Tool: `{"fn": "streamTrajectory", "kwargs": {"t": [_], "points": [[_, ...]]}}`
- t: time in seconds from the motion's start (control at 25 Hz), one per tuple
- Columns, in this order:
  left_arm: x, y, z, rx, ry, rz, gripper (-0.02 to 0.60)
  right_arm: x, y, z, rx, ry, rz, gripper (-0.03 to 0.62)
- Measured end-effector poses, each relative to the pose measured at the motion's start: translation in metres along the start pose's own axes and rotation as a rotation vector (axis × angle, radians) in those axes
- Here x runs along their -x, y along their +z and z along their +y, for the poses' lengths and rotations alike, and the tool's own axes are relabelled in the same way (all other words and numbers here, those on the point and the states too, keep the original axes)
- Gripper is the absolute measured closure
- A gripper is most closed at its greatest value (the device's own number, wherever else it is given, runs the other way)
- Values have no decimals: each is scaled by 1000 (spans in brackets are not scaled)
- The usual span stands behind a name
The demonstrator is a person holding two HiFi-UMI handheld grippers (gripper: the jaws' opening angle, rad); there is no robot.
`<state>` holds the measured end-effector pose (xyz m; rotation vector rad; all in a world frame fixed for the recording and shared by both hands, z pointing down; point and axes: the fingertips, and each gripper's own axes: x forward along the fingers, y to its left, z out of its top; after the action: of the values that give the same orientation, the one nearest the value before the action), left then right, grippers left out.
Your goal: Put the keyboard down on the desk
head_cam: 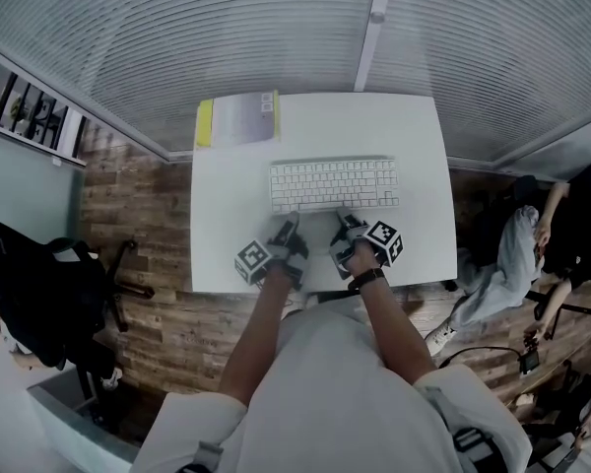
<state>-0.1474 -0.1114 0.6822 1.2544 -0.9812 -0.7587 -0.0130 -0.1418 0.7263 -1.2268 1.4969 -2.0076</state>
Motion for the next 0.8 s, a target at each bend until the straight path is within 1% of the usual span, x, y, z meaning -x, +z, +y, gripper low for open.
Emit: {"fn": "streamTrajectory", "kwargs": {"t": [0.04,0.08,0.24,0.4,0.48,0.56,0.6,0.72,0.8], "points": [[1,-1,0,1,1,2,439,1,-1,-1,1,-10,-2,566],[1,-2,-1,0,1,3,439,2,-1,2,7,-1,-5,583],[1,-6,-9,-16,-16,10,439,5,4,20,62,42,-21,582],[3,-12,-11,-40,-14,28,439,15,7,30,190,48,-29,582],[4,-13,-13,-70,-7,47,439,21,6,32,259,44,-29,582],[4,-11,-20,-127,3,67,439,27,6,34,306,46,-32,582],[3,-7,-25,-165,7,71,439,30,5,37,311,57,-32,582],[3,8,-49,-306,7,55,439,37,6,47,288,111,-36,582],[4,13,-68,-417,0,55,440,44,8,56,325,125,-36,582]]}}
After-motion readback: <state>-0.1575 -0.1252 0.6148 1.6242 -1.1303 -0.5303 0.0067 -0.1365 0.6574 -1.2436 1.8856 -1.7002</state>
